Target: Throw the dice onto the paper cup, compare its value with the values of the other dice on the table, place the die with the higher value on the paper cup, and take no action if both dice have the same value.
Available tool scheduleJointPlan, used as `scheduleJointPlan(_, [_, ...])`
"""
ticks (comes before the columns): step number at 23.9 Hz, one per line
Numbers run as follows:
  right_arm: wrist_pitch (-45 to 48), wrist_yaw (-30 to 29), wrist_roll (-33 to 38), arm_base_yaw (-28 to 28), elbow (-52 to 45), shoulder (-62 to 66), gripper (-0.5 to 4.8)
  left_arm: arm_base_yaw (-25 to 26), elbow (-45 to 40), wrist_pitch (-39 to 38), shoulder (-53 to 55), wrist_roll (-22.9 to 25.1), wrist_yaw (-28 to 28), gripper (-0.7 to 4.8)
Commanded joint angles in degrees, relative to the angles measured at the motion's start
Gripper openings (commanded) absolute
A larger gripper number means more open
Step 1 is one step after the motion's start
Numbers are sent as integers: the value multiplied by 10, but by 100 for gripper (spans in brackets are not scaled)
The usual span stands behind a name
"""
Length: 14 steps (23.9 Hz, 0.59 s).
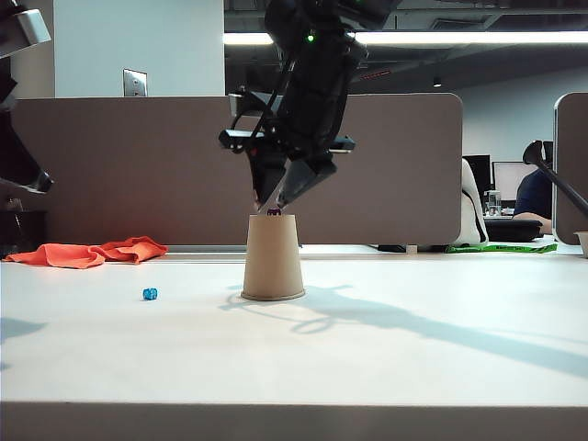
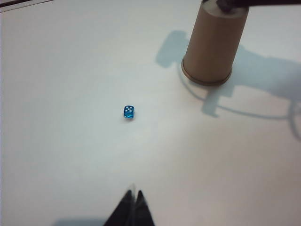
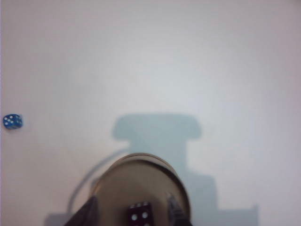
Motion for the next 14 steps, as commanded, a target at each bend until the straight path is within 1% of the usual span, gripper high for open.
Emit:
scheduleJointPlan(1, [1, 17, 0, 1, 2, 4, 186, 0, 2, 7, -1, -10, 3, -6])
scheduleJointPlan(11, [-2, 17, 0, 2, 2, 5, 184, 0, 2, 7, -1, -10, 3, -6])
scheduleJointPlan(14, [-7, 17, 0, 2, 2, 5, 166, 0, 2, 7, -1, -10, 3, -6])
